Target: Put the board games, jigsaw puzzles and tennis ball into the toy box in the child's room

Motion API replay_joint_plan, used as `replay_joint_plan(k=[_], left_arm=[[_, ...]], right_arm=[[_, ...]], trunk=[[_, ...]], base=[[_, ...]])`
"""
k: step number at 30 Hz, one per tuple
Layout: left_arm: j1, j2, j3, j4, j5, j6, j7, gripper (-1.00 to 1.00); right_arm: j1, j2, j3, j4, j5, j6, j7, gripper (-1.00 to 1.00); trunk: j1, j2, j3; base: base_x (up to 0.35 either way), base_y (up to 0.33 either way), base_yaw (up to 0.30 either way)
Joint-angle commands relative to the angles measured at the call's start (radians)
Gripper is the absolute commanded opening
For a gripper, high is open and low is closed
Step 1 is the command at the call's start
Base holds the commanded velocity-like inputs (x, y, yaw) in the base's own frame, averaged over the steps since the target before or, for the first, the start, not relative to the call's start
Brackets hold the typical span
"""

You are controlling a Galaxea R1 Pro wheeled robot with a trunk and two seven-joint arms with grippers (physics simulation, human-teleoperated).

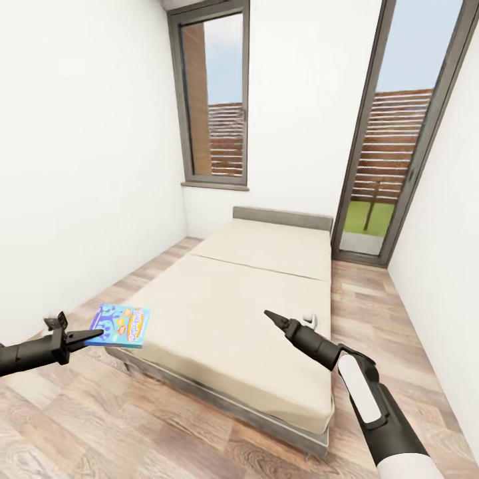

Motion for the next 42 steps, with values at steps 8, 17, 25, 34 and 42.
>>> replay_joint_plan(k=[8, 17, 25, 34, 42], left_arm=[[-0.002, -0.001, 0.0, 0.0, -0.001, 0.011, -0.004, -1.0], [-0.001, -0.001, 0.0, -0.001, -0.001, 0.011, -0.004, -1.0], [-0.002, -0.001, 0.0, -0.001, -0.003, 0.011, -0.004, -1.0], [-0.001, -0.002, 0.0, -0.001, -0.004, 0.011, -0.004, -1.0], [-0.001, -0.002, 0.001, -0.001, -0.004, 0.011, -0.004, -1.0]], right_arm=[[0.0, 0.001, -0.002, 0.0, -0.005, 0.007, -0.001, 1.0], [0.0, 0.001, -0.001, 0.002, -0.004, 0.007, 0.0, 1.0], [0.0, 0.001, 0.0, 0.003, -0.004, 0.007, -0.001, 1.0], [0.0, 0.002, 0.0, 0.003, -0.004, 0.007, 0.0, 1.0], [0.0, 0.002, 0.0, 0.005, -0.003, 0.006, -0.001, 1.0]], trunk=[[-0.031, 0.056, 0.024], [-0.065, 0.119, 0.052], [-0.096, 0.175, 0.077], [-0.131, 0.238, 0.106], [-0.161, 0.294, 0.131]], base=[[0.0, 0.0, 0.288], [0.0, 0.0, 0.289], [0.0, 0.0, 0.288], [0.0, 0.0, 0.288], [0.0, 0.0, 0.288]])
